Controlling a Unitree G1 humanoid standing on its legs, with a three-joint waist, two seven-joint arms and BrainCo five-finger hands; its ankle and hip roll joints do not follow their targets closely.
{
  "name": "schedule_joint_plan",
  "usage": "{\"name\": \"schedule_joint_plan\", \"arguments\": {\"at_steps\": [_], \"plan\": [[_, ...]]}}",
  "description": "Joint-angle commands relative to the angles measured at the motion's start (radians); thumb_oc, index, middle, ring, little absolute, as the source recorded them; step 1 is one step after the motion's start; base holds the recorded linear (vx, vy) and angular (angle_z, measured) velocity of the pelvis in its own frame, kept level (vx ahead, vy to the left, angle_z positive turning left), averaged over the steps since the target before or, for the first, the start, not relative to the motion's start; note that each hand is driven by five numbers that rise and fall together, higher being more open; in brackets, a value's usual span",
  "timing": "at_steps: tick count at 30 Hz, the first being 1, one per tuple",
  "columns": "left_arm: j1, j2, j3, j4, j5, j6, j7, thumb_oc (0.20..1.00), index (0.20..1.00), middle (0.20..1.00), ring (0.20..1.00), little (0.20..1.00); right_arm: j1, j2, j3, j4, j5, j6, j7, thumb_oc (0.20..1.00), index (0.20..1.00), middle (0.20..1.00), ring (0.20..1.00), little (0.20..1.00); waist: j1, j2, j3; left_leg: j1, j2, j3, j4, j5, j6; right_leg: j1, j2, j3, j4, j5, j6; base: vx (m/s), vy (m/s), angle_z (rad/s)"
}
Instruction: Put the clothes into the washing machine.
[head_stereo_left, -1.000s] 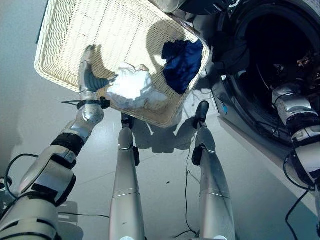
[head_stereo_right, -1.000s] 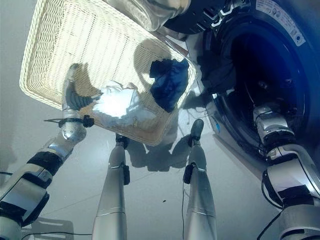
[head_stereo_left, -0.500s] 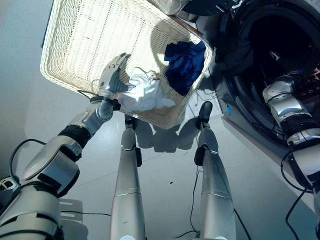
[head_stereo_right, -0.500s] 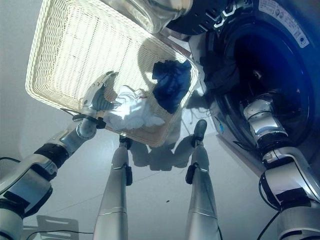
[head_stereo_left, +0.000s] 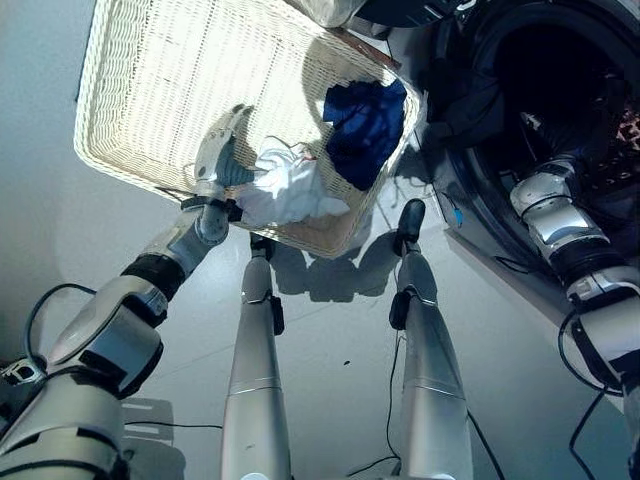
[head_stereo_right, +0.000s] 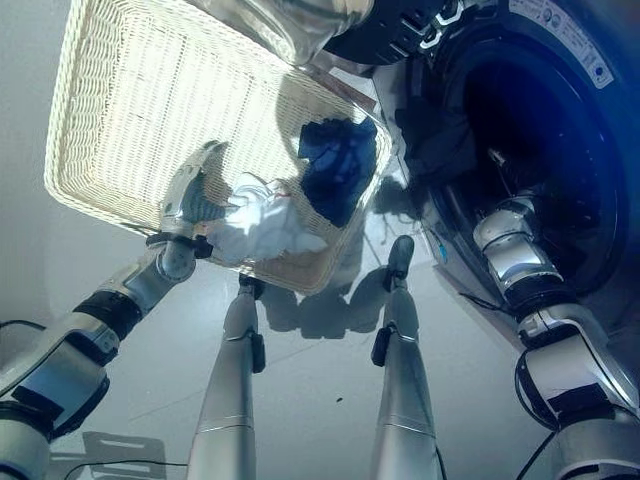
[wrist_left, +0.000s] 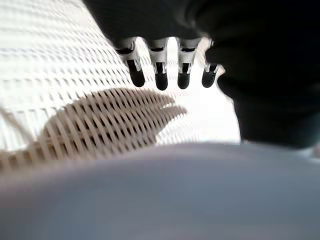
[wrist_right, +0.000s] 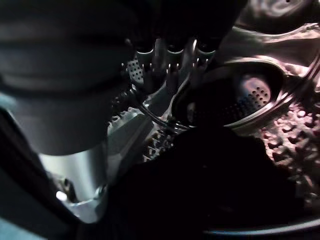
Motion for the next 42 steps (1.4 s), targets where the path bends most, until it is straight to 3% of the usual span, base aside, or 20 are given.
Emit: {"name": "schedule_joint_plan", "arguments": {"at_steps": [1,7,18,22,26,29,32,40,42], "plan": [[0.045,-0.039,0.093,-0.086,-0.035,-0.105,0.107,1.000,1.000,1.000,1.000,1.000,0.035,-0.036,-0.058,-0.072,-0.054,0.014,-0.047,1.000,1.000,1.000,1.000,1.000,0.005,0.040,-0.019,-0.010,-0.090,0.021,0.004,-0.041,0.085,-0.012,0.071,-0.069,0.044,-0.016,0.045,0.00,-0.082,0.02],[0.115,-0.055,0.127,-0.178,0.079,-0.145,0.110,1.000,1.000,1.000,1.000,1.000,0.090,-0.026,-0.119,-0.142,-0.075,0.053,-0.038,1.000,1.000,1.000,1.000,1.000,0.017,0.037,-0.019,-0.010,-0.093,0.010,0.004,-0.042,0.089,-0.010,0.065,-0.080,0.050,-0.013,0.046,0.00,-0.020,0.01],[0.143,-0.019,0.089,-0.245,0.182,-0.134,0.080,1.000,1.000,1.000,1.000,1.000,0.120,-0.039,-0.143,-0.157,-0.085,0.049,-0.017,1.000,1.000,1.000,1.000,1.000,0.024,0.047,-0.019,-0.005,-0.093,0.009,0.012,-0.041,0.093,-0.007,0.055,-0.083,0.061,-0.009,0.049,0.00,-0.002,0.01],[0.118,0.012,0.004,-0.226,0.200,-0.056,-0.030,1.000,1.000,1.000,1.000,1.000,0.116,-0.056,-0.135,-0.146,-0.076,0.037,-0.004,1.000,1.000,1.000,1.000,1.000,0.018,0.052,-0.019,-0.006,-0.091,0.016,0.023,-0.040,0.093,-0.009,0.051,-0.080,0.068,-0.005,0.052,0.00,0.000,0.00],[0.105,0.015,-0.019,-0.205,0.194,-0.038,-0.063,1.000,1.000,1.000,1.000,1.000,0.105,-0.059,-0.124,-0.136,-0.073,0.033,-0.001,1.000,1.000,1.000,1.000,1.000,0.014,0.053,-0.019,-0.009,-0.089,0.020,0.027,-0.040,0.093,-0.013,0.051,-0.078,0.071,-0.003,0.052,0.00,0.000,0.00],[0.065,0.001,-0.092,-0.119,0.153,0.086,-0.216,1.000,1.000,1.000,1.000,1.000,0.073,-0.062,-0.081,-0.101,-0.059,0.005,0.001,1.000,1.000,1.000,1.000,1.000,0.000,0.050,-0.019,-0.021,-0.079,0.029,0.037,-0.038,0.091,-0.027,0.058,-0.065,0.078,-0.003,0.053,0.02,0.040,0.00],[0.047,-0.012,-0.122,-0.064,0.106,0.126,-0.331,1.000,1.000,1.000,1.000,1.000,0.047,-0.059,-0.054,-0.085,-0.053,0.001,0.004,1.000,1.000,1.000,1.000,1.000,-0.008,0.046,-0.019,-0.026,-0.077,0.034,0.043,-0.038,0.091,-0.033,0.064,-0.059,0.081,-0.003,0.052,0.00,0.000,0.00],[-0.009,-0.032,-0.172,0.022,0.030,0.179,-0.483,1.000,1.000,1.000,1.000,1.000,-0.024,-0.058,-0.008,-0.063,-0.049,0.014,0.016,1.000,1.000,1.000,1.000,1.000,-0.024,0.047,-0.019,-0.028,-0.075,0.047,0.037,-0.035,0.090,-0.037,0.077,-0.046,0.073,-0.006,0.049,0.00,0.019,0.00],[-0.010,-0.033,-0.175,0.027,0.037,0.187,-0.514,0.498,0.498,0.498,0.498,0.498,-0.027,-0.060,-0.008,-0.063,-0.053,0.013,0.018,1.000,1.000,1.000,1.000,1.000,-0.025,0.049,-0.019,-0.030,-0.076,0.048,0.039,-0.036,0.090,-0.039,0.078,-0.043,0.075,-0.008,0.049,0.00,0.000,0.00]]}}
